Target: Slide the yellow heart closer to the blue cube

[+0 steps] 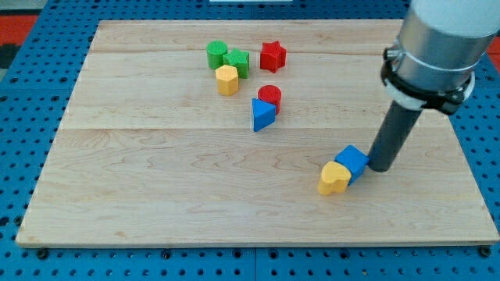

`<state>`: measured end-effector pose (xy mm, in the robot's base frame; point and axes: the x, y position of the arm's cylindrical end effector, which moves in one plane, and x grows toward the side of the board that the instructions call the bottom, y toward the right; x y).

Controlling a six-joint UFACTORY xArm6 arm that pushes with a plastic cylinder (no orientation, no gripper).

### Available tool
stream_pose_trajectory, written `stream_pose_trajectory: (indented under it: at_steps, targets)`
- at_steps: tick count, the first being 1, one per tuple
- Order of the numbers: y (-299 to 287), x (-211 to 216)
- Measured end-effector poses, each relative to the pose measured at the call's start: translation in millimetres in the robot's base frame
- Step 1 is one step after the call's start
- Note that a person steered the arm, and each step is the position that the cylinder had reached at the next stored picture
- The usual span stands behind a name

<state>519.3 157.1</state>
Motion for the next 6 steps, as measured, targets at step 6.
stream_pose_trajectory:
  at_steps: [6]
  targets:
    - [-71.8,99.1]
